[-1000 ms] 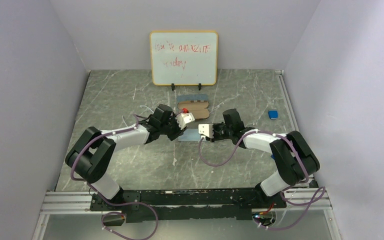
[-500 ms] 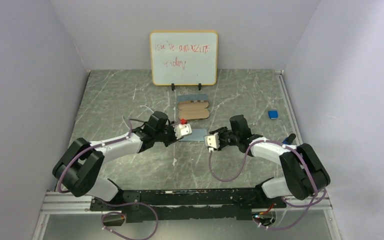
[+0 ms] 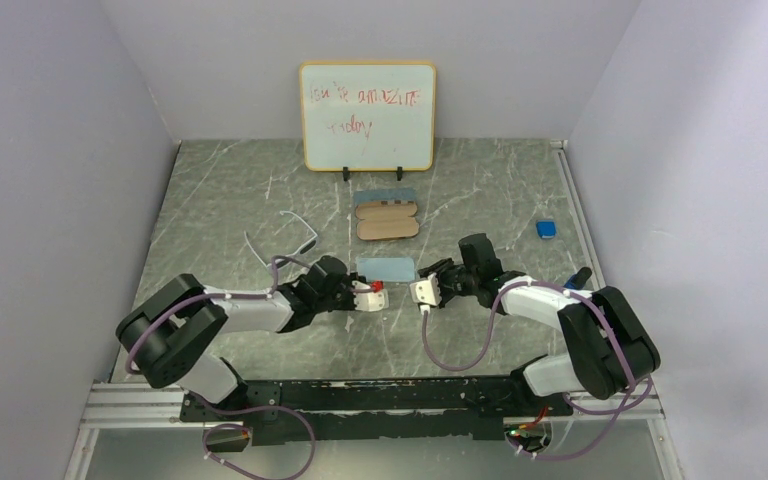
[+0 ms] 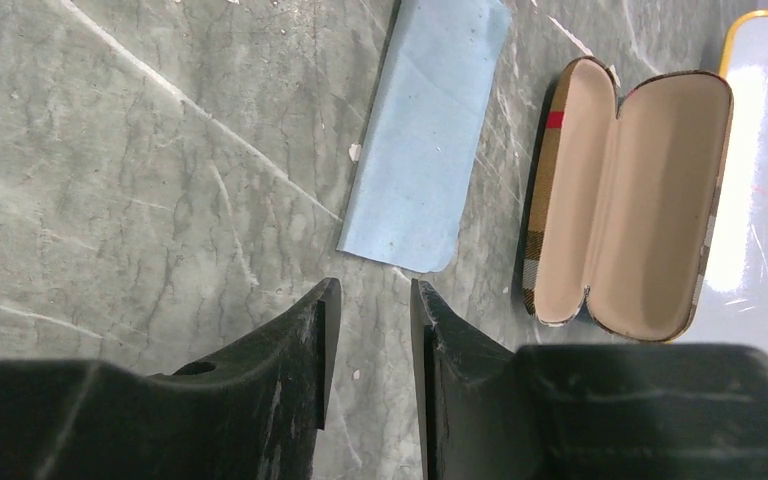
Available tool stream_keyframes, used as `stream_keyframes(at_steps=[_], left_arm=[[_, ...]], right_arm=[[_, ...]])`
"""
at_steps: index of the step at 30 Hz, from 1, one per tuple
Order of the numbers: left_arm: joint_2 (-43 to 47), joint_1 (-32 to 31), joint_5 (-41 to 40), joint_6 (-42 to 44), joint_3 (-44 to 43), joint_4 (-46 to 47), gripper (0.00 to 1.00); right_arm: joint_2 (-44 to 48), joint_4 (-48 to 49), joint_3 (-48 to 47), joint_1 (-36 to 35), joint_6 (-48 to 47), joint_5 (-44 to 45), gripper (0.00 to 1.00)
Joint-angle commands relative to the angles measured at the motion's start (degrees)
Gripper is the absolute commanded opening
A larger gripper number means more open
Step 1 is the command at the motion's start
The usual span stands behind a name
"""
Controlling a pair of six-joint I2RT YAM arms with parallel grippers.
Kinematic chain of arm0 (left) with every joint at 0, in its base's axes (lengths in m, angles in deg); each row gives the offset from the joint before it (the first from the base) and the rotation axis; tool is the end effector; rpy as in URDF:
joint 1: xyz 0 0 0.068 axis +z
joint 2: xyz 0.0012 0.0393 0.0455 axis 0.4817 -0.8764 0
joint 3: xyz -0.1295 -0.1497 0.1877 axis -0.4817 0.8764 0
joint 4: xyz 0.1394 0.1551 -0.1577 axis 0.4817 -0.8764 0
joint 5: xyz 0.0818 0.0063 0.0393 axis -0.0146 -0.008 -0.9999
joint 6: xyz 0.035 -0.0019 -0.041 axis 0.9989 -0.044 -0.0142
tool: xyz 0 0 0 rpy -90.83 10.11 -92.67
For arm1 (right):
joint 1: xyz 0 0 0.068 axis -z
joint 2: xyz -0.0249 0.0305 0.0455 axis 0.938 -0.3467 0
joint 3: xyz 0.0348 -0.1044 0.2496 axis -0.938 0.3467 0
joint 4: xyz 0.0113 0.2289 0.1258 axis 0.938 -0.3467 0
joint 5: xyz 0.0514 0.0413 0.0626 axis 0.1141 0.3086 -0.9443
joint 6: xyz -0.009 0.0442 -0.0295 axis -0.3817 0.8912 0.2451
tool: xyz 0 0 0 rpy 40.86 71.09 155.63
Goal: Organize the sunglasses
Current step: Fold the glasses cleaning cloth at the center of the board, then pick up the glasses cleaning cloth from the center of the board.
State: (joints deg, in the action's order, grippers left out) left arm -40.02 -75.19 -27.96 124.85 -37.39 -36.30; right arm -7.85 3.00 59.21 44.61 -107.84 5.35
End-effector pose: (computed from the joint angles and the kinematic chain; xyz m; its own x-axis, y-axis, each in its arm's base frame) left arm 0.1861 -0.1985 0.1398 0.2271 0.7933 -0.5650 0.8439 0.1293 0.5206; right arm 0.2109 0.1222 0.1479 0.6285 -0.5850 -0.5125 -0.7317 -0.2213 -0.6447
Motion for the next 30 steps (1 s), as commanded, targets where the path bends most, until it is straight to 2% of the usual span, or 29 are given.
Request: stream_keyframes(at_steps=[1,11,22,25,27,30], left_arm=[[-2.12,-1.05,-5.76,3.85,0.86,8.7,0.26],[-3.98,-1.33,-1.33,4.83,-1.23,5.44,0.28],[-8.04,-1.59,-0.96,4.12,-3.43,4.69,0.26],[-7.89,-1.59,-0.76,4.26,-3.6,4.08,0.18],[-8.06,-1.6,-0.66,3.95,-4.17,2.92,0.06],[-8.02,-1.6,-0.47,3.79,-4.41,2.25,0.05]], right_arm=[[0.3,-0.36,-0.14,-0.06,-0.6,-2.62,0.35],[1.15,0.47,-0.49,0.13,1.28,-1.84,0.33],[2.26,0.75,-0.59,1.88,2.48,-2.71,0.32],[2.46,0.47,-0.52,2.38,2.42,-3.1,0.31],[2.43,0.18,-0.57,2.38,2.05,-3.23,0.31],[2.32,0.01,-0.44,2.47,1.18,-3.6,0.31]])
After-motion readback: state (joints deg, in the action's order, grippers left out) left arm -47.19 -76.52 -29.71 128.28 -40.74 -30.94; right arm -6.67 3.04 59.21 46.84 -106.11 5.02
